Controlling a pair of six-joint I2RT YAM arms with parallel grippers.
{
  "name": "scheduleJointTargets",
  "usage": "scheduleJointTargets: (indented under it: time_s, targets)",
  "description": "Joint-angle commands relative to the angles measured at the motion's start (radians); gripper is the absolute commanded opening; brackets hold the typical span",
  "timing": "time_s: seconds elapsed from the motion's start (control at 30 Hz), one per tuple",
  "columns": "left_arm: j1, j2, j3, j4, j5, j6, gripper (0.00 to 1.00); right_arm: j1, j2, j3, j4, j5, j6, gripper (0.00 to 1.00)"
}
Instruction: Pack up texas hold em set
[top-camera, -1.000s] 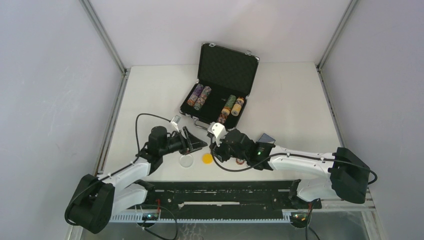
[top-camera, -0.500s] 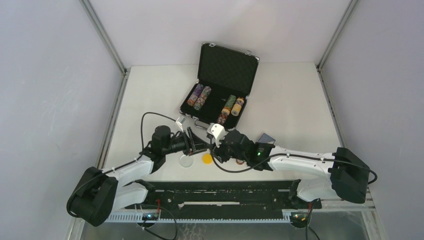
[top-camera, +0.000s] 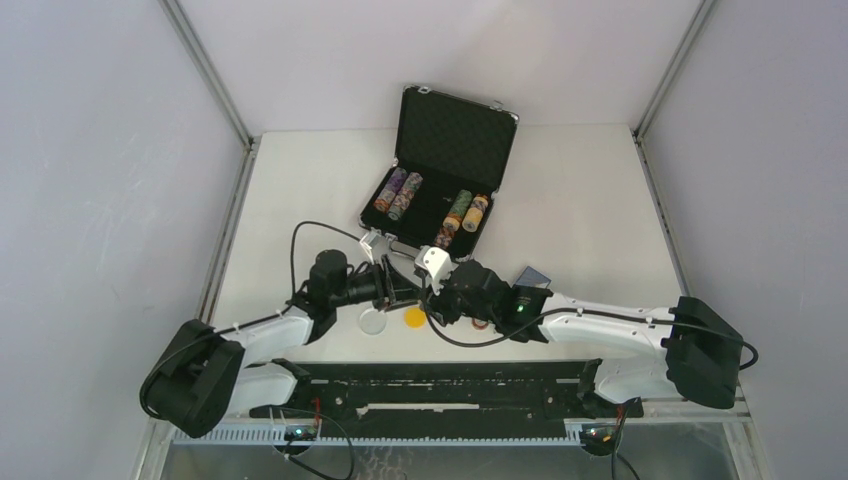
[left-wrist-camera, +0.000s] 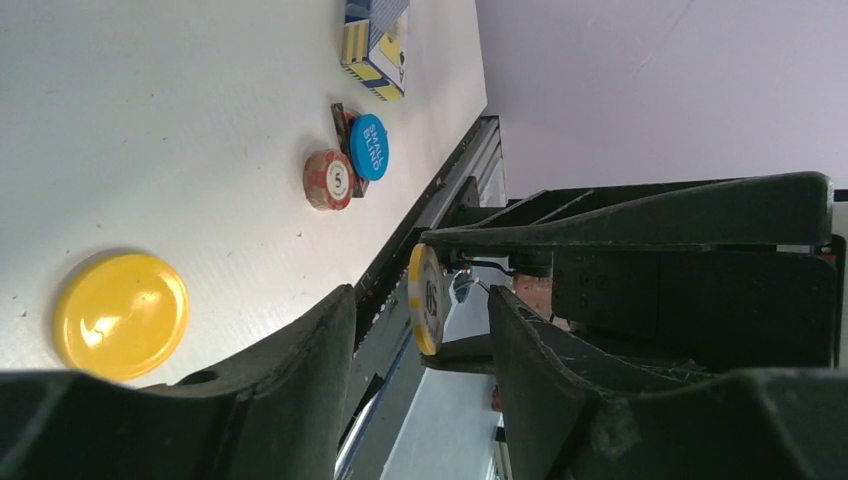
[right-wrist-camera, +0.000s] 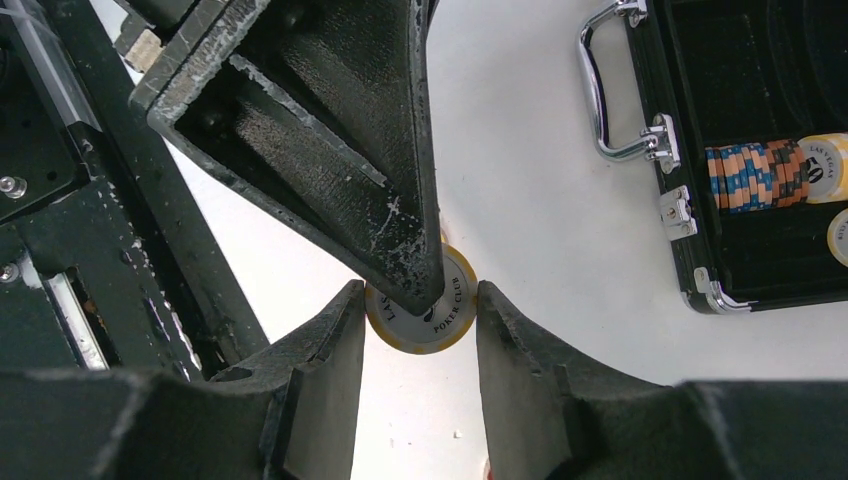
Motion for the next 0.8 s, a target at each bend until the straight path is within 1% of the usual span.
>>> scheduleJointTargets:
  time_s: [0.0, 0.3, 0.4, 0.57, 0.6, 0.73, 0.77]
  targets:
    - [-0.01, 0.023, 0.059, 0.101, 0.041, -0.034, 0.55, 0.006, -0.03, 0.002, 0.043, -0.004, -0.011, 0.39]
    - [-0.015, 0.04, 0.057, 0.128, 0.051, -0.046, 0.49, 0.006, -0.031, 0.002, 0.038, 0.008, -0.011, 0.39]
    - [-0.015, 0.045, 0.055, 0.128, 0.048, -0.046, 0.43, 0.005, -0.034, 0.001, 0.037, 0.009, -0.011, 0.39]
    - [-0.016, 0.055, 0.052, 0.136, 0.058, -0.047, 0.3, 0.004, -0.031, 0.002, 0.035, 0.02, -0.011, 0.39]
    - [-0.015, 0.056, 0.05, 0.137, 0.059, -0.047, 0.25, 0.004, -0.031, 0.0, 0.035, 0.021, -0.011, 0.39]
    - [-0.016, 0.064, 0.052, 0.144, 0.064, -0.044, 0.01, 0.003, -0.032, -0.001, 0.04, 0.021, -0.011, 0.39]
    - [-0.016, 0.068, 0.052, 0.151, 0.067, -0.044, 0.0, 0.002, -0.032, -0.002, 0.04, 0.021, -0.01, 0.39]
